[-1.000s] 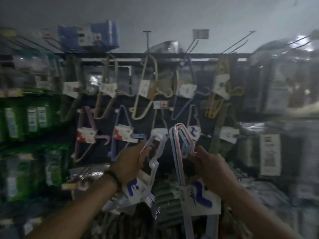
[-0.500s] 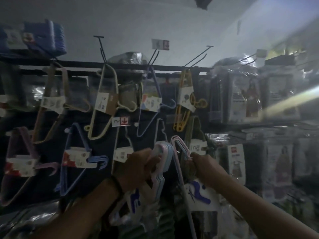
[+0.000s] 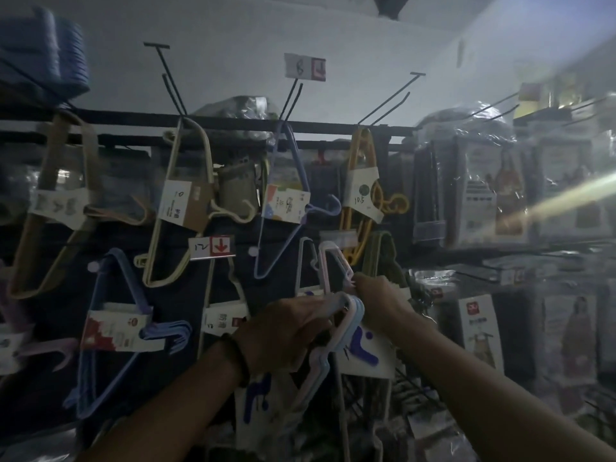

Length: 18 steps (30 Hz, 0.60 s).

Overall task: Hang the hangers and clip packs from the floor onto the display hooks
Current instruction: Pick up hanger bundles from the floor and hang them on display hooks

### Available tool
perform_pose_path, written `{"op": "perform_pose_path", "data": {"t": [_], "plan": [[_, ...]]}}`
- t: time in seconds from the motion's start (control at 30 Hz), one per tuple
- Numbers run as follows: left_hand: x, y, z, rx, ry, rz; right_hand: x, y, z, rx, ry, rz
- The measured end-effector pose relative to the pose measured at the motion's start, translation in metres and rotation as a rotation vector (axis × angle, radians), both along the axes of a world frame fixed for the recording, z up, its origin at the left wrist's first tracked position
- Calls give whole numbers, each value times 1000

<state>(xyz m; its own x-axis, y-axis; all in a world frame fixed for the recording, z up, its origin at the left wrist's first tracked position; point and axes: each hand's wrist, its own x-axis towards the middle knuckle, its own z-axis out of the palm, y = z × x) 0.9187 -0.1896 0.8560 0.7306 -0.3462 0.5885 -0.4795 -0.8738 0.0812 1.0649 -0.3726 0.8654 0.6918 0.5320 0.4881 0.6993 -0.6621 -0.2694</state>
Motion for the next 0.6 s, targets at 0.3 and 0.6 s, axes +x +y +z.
{"op": "perform_pose_path", "data": {"t": [0.3,0.6], "plan": [[32,18,7,87,-28,34,19,1,-7,124,-192,-19],[63,22,-4,87,-25,141,74,36,-36,66,-116,-39]]}}
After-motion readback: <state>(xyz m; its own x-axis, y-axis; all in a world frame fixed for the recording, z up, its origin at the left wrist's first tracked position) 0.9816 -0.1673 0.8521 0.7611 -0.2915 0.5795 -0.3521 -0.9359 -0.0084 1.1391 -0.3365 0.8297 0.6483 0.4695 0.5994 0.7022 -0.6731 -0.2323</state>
